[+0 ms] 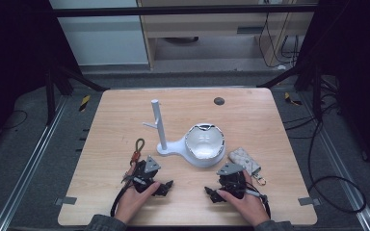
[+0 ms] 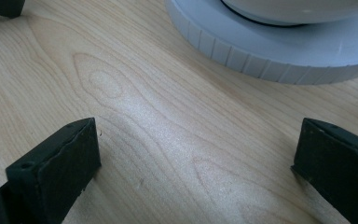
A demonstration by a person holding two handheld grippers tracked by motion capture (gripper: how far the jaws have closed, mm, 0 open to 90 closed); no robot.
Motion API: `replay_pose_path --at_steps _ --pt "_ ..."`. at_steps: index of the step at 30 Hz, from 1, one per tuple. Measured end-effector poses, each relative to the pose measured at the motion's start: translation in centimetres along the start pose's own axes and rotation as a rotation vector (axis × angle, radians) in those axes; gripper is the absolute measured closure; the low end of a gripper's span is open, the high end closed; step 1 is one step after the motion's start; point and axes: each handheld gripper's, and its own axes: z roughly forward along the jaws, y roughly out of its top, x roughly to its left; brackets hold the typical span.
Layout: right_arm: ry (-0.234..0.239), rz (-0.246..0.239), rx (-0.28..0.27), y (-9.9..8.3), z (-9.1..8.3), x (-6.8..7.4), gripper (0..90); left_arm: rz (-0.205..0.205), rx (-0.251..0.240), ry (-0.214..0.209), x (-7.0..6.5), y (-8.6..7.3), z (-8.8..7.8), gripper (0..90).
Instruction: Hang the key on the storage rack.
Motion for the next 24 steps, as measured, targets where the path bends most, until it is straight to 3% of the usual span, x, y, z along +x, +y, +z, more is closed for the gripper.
replay_pose_path --at_steps 2,14,24 --pt "0.000 -0.001 0.000 -0.1 -0.1 0.0 0.2 -0.006 -0.006 0.014 0.3 0.0 -0.3 4.1" --pt "-0.001 -0.002 -0.001 -0.2 -0.2 0.1 0.2 -0.062 -0.070 0.128 3.0 -0.1 -2.6 3.9" --pt "0.001 -0.001 -0.001 -0.2 -0.2 0.1 0.2 -0.120 -0.084 0.185 4.7 -0.3 -3.7 5.1"
